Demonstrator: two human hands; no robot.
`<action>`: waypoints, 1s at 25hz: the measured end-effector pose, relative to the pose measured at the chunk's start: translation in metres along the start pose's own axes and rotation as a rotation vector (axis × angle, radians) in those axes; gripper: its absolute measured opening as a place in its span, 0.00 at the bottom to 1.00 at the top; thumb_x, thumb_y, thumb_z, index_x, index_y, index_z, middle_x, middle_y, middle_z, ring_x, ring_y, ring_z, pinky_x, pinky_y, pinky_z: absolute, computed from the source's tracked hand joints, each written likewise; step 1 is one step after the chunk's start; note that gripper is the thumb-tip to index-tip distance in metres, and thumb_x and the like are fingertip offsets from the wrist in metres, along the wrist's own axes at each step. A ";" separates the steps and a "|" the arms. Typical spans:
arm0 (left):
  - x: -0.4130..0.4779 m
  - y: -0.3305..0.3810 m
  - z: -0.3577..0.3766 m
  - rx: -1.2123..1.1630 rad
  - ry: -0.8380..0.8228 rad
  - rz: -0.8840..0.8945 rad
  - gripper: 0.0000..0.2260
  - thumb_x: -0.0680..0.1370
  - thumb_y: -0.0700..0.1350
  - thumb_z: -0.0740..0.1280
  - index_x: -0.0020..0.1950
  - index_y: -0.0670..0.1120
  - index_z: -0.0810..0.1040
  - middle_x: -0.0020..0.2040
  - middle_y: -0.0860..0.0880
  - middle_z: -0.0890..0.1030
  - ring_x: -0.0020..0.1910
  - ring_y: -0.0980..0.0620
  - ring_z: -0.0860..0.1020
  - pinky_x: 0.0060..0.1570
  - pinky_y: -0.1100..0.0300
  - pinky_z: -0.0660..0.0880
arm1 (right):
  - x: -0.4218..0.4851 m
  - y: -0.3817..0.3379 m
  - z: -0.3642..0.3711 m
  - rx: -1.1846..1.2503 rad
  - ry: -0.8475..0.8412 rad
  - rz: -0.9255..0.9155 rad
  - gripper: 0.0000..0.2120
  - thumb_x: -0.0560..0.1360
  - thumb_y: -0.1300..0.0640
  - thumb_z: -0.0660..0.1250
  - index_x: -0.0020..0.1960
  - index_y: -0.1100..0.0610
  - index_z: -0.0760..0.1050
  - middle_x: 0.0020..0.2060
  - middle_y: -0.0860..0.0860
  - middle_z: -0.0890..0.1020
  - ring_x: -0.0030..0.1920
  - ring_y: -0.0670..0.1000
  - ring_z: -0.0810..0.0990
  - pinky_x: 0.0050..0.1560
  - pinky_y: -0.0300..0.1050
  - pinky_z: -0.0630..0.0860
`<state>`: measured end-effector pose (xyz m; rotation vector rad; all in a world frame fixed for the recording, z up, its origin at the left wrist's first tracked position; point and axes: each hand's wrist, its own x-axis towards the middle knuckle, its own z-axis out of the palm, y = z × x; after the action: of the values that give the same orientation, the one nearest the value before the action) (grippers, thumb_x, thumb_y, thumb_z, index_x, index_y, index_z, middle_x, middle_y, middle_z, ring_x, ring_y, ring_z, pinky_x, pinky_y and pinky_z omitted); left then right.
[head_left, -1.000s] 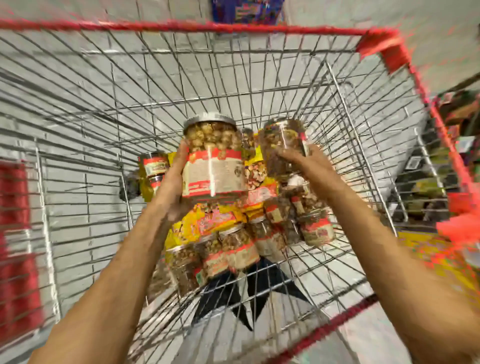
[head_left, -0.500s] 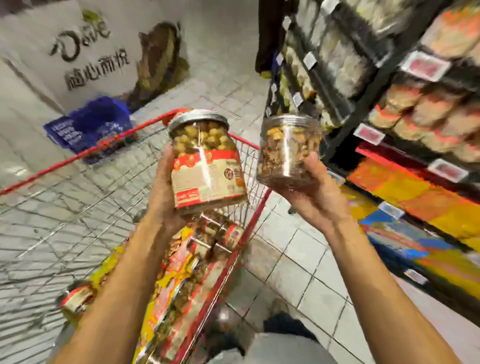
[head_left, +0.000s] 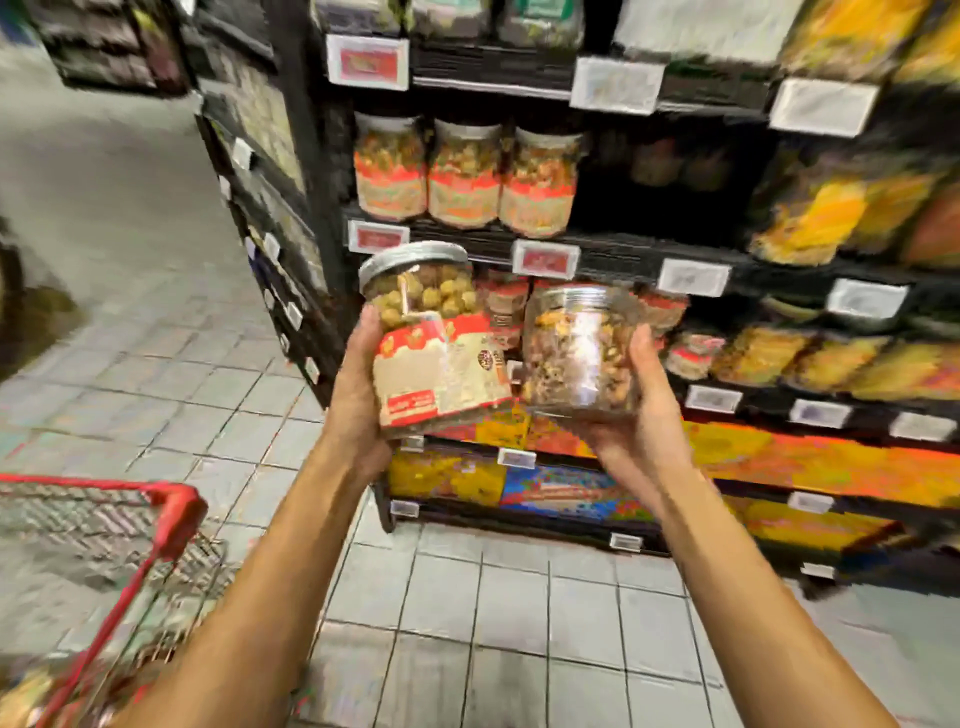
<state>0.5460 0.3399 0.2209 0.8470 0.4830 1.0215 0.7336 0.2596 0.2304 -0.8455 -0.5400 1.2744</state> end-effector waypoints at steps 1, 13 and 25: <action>0.017 -0.007 0.014 0.008 0.018 -0.014 0.22 0.64 0.63 0.68 0.46 0.48 0.85 0.47 0.47 0.85 0.47 0.49 0.83 0.45 0.53 0.81 | 0.007 -0.013 -0.013 -0.011 0.018 -0.015 0.24 0.66 0.39 0.61 0.53 0.53 0.80 0.48 0.51 0.85 0.48 0.52 0.82 0.53 0.51 0.77; 0.205 -0.053 0.102 0.285 -0.026 0.123 0.28 0.67 0.56 0.70 0.62 0.43 0.73 0.50 0.48 0.83 0.49 0.51 0.82 0.50 0.55 0.79 | 0.097 -0.080 -0.100 -0.068 0.180 -0.254 0.20 0.69 0.40 0.60 0.49 0.48 0.83 0.51 0.50 0.84 0.53 0.50 0.82 0.60 0.53 0.74; 0.298 -0.116 0.160 0.936 0.356 0.396 0.48 0.67 0.59 0.74 0.74 0.37 0.53 0.73 0.38 0.59 0.73 0.43 0.57 0.69 0.61 0.54 | 0.145 -0.114 -0.146 -0.068 0.282 -0.194 0.24 0.67 0.40 0.60 0.57 0.52 0.76 0.59 0.55 0.80 0.60 0.55 0.78 0.61 0.57 0.73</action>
<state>0.8585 0.5127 0.2325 1.6433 1.1766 1.3282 0.9479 0.3568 0.2197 -0.9857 -0.4297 0.9452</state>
